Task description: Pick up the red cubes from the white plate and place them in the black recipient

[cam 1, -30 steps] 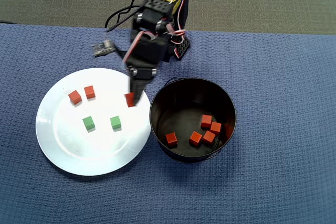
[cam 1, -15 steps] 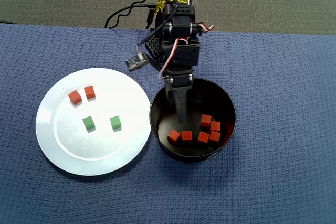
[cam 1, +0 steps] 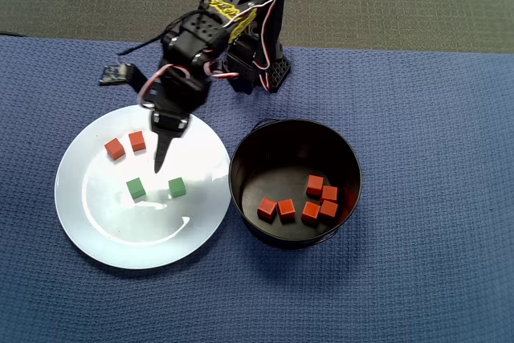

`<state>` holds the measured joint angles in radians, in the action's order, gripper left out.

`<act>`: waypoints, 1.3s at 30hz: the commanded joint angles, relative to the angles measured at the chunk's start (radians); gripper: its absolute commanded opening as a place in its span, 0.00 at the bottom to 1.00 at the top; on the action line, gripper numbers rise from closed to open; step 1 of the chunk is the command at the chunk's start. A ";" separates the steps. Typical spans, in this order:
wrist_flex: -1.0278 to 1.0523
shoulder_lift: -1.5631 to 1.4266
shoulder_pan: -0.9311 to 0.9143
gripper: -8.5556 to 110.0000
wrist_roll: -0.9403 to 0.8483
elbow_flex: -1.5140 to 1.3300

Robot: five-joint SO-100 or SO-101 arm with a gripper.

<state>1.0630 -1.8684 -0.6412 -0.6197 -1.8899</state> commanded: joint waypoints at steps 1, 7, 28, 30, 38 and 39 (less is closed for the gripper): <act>-0.087 0.038 -0.120 0.29 -0.034 -0.006; -0.132 0.147 -0.199 0.29 0.008 0.002; -0.075 0.250 -0.333 0.31 -1.065 0.029; -0.129 0.270 -0.342 0.31 -1.066 0.006; -0.178 0.374 -0.325 0.29 -0.934 0.064; -0.179 0.385 -0.322 0.29 -0.917 0.067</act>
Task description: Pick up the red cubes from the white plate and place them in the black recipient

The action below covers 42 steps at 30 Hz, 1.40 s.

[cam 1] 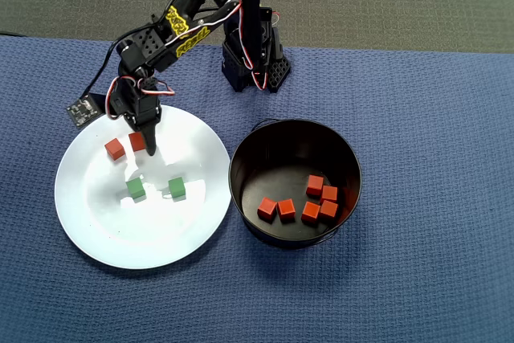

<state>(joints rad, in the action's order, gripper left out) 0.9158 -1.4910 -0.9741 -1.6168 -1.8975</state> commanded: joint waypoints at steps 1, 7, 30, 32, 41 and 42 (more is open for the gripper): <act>-0.046 0.015 0.014 0.29 0.104 0.071; -0.094 0.048 0.028 0.25 0.218 0.055; 0.195 -0.229 0.216 0.07 0.653 0.195; 0.252 -0.288 0.268 0.07 0.762 0.244; 0.387 -0.506 0.623 0.07 1.140 0.359; 0.388 -0.518 0.676 0.07 1.169 0.353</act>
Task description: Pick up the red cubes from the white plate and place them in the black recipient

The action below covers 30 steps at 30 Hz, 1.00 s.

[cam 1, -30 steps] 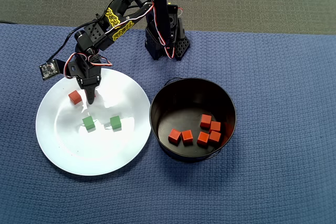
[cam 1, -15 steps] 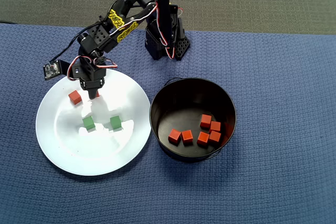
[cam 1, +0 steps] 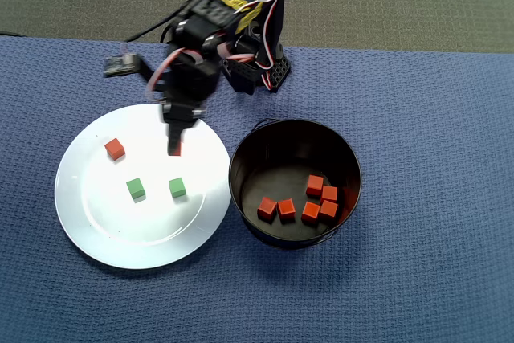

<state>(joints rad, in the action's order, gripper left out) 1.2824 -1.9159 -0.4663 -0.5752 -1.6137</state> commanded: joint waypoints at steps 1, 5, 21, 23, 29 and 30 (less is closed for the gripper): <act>0.025 -0.104 0.224 0.07 0.153 0.063; 0.098 -0.106 0.442 0.07 0.247 0.055; 0.002 0.015 0.006 0.32 -0.241 0.018; -0.049 0.043 -0.092 0.32 -0.365 -0.005; -0.114 0.118 -0.313 0.30 -0.644 -0.041; -0.129 0.124 -0.339 0.30 -0.695 -0.063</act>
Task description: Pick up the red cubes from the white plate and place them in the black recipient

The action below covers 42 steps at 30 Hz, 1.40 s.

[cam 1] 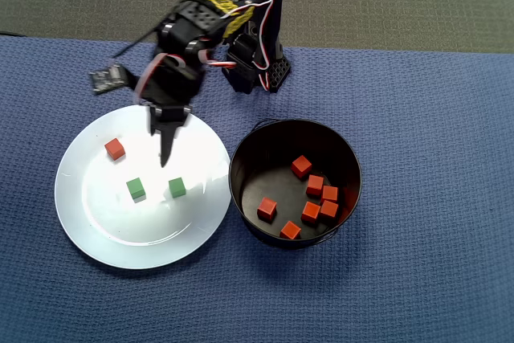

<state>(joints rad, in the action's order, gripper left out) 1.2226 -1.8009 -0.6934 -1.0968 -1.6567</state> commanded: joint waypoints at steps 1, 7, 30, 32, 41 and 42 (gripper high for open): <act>-0.095 0.014 -0.138 0.30 -0.222 -0.049; -0.264 0.041 -0.252 0.29 -0.514 -0.206; -0.394 0.399 -0.296 0.24 -0.472 -0.031; -0.394 0.419 -0.301 0.24 -0.479 -0.014; -0.396 0.488 -0.305 0.18 -0.477 0.044; -0.399 0.492 -0.307 0.17 -0.479 0.044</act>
<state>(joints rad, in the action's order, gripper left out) 0.8483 -1.3039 -0.9817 -1.5907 -1.6797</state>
